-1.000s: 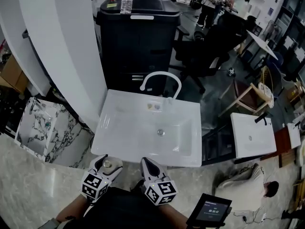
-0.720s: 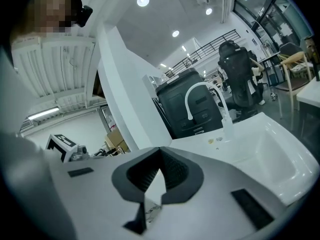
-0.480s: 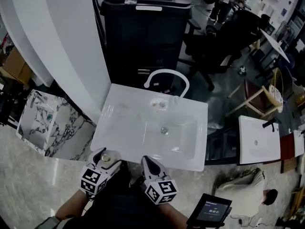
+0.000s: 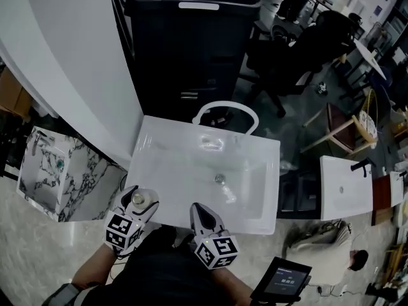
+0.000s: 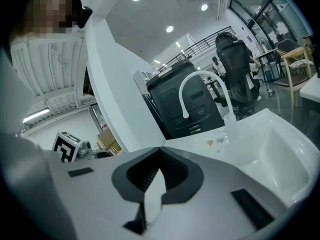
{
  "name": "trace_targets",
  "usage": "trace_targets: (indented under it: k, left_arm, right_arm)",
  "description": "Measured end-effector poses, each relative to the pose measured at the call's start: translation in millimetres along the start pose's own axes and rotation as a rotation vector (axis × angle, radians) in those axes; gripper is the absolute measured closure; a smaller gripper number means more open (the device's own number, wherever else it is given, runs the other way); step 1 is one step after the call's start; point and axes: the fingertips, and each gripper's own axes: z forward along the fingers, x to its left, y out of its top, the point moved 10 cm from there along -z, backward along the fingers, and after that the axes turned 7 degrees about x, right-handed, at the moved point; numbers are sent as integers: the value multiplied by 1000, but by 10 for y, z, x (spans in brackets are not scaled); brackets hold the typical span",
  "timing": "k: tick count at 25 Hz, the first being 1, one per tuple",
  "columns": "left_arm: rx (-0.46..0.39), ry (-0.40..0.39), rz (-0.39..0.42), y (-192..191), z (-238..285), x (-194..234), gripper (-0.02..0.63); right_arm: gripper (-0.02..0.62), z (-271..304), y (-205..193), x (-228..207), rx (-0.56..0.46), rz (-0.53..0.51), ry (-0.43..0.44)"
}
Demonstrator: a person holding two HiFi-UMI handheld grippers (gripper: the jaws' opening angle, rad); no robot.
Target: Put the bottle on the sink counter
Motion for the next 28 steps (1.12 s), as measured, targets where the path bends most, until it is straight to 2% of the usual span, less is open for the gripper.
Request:
trace_targets:
  k: [9, 20, 28]
  left_arm:
    - [36, 11, 18, 269, 606, 644, 265]
    - [88, 72, 113, 592, 1532, 1397, 265]
    - [126, 76, 149, 673, 2226, 1680, 265]
  right_arm:
    - [600, 532, 180, -56, 28, 17, -36]
    - [600, 907, 210, -170, 88, 49, -92]
    - [600, 1031, 197, -256, 140, 63, -147]
